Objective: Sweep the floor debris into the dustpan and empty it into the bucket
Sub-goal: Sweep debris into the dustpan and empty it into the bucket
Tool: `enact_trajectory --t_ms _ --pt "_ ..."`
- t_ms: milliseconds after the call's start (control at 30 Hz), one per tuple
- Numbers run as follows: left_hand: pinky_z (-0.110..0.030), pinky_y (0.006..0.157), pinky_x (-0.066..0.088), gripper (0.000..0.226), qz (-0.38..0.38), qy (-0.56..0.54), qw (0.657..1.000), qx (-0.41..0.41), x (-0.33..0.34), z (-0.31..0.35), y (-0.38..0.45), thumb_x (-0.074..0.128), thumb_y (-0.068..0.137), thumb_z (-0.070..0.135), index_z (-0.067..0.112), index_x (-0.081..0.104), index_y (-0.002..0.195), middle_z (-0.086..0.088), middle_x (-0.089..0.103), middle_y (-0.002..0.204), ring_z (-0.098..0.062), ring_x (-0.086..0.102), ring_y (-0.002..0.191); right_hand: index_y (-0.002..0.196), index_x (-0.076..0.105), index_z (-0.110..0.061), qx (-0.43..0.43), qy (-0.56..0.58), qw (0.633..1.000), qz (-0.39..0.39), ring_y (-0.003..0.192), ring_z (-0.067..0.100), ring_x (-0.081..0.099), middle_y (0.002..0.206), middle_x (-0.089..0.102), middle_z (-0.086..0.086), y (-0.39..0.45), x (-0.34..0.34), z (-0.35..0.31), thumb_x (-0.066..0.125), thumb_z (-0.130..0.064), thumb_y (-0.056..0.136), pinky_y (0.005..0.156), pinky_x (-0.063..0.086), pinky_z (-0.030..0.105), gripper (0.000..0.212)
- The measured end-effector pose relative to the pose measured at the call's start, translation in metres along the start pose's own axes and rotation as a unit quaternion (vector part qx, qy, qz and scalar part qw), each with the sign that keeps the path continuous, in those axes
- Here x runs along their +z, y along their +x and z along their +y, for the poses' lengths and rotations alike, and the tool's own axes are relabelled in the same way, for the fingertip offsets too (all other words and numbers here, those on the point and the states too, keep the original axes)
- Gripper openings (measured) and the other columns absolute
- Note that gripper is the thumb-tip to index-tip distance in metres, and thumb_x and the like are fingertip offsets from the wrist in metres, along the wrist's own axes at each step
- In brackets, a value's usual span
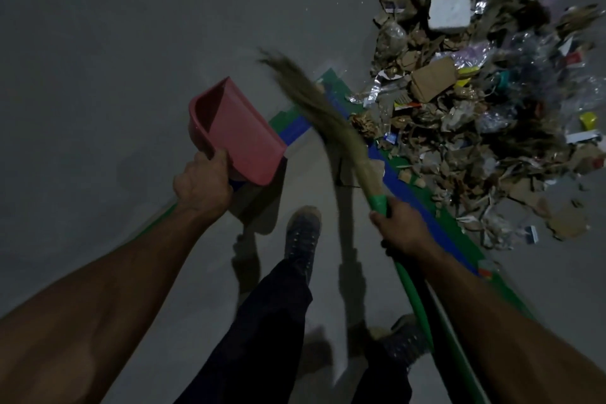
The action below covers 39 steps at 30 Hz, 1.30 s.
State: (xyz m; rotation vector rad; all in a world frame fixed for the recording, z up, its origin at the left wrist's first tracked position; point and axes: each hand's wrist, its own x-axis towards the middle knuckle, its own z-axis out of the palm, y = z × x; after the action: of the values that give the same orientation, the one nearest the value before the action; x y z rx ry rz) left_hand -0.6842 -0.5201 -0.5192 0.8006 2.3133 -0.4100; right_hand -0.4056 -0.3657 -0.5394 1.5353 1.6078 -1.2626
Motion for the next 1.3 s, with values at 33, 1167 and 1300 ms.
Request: enact_trajectory --t_ms 33,1167,1300 --pt "-0.039 0.070 0.038 0.049 0.006 -0.001 1.000 0.008 0.003 0.001 0.000 0.056 0.090 0.015 0.015 0.036 0.135 -0.020 0.048 0.109 -0.038 0.053 0.098 0.113 0.052 -0.012 0.014 0.015 1.000 0.024 0.064 0.029 0.068 0.086 0.064 0.014 0.006 -0.009 0.007 0.054 -0.026 0.098 0.052 0.059 0.040 0.020" --pt "-0.038 0.059 0.026 0.030 0.101 -0.072 0.992 -0.002 0.094 0.109 -0.135 0.049 0.093 0.019 0.014 0.041 0.122 -0.016 0.043 0.094 -0.030 0.043 0.077 0.117 0.050 0.000 -0.113 -0.301 0.938 0.128 0.092 0.040 0.061 0.108 0.061 0.029 0.047 -0.128 0.177 0.056 -0.025 0.096 0.066 0.041 0.038 0.034" --pt "-0.041 0.063 0.031 0.036 0.096 -0.074 0.993 0.003 0.099 0.116 -0.138 0.048 0.096 0.023 0.019 0.036 0.130 -0.021 0.050 0.107 -0.037 0.052 0.087 0.113 0.052 -0.001 -0.153 -0.271 0.939 0.147 0.093 0.038 0.059 0.105 0.060 0.027 0.030 -0.130 0.161 0.057 -0.030 0.096 0.067 0.036 0.036 0.034"
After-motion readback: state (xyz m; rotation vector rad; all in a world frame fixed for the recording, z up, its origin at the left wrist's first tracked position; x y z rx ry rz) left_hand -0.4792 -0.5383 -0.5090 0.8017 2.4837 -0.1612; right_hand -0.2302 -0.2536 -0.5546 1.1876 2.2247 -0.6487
